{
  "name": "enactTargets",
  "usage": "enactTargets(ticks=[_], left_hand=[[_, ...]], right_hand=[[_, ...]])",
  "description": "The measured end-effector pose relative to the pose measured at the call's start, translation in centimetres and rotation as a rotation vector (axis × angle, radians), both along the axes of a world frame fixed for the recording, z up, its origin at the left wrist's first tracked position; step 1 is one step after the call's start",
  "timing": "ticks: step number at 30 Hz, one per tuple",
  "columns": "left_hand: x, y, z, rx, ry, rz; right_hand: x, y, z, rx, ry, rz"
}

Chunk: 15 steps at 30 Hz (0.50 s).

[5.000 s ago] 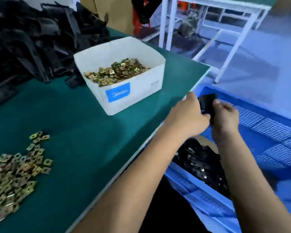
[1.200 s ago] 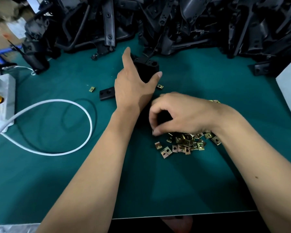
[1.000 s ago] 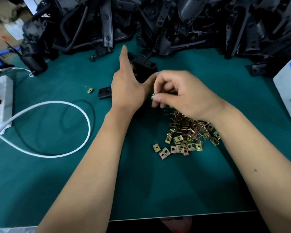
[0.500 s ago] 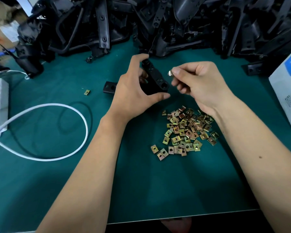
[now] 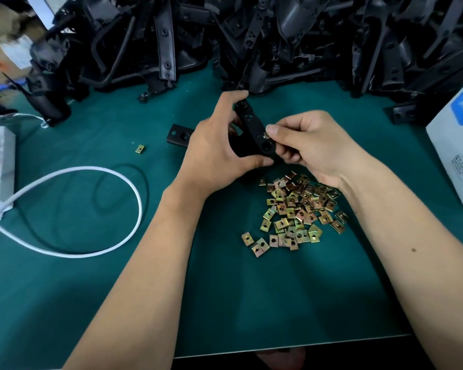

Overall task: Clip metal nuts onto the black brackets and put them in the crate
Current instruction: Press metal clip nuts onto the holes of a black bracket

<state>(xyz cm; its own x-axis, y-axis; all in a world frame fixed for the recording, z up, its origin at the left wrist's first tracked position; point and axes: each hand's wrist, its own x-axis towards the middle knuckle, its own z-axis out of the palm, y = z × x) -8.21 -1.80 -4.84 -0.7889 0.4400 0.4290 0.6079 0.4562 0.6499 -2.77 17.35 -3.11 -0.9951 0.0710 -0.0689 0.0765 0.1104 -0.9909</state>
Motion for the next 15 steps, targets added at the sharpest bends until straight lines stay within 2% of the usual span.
enactTargets(ticks=[5,15], left_hand=[[0.2,0.23,0.16,-0.038,0.0,0.015],[0.42,0.86,0.14,-0.029,0.071,0.078]], right_hand=[[0.12,-0.06,-0.03,0.076,0.017,-0.054],[0.41,0.09,0.32,0.037,-0.038,-0.009]])
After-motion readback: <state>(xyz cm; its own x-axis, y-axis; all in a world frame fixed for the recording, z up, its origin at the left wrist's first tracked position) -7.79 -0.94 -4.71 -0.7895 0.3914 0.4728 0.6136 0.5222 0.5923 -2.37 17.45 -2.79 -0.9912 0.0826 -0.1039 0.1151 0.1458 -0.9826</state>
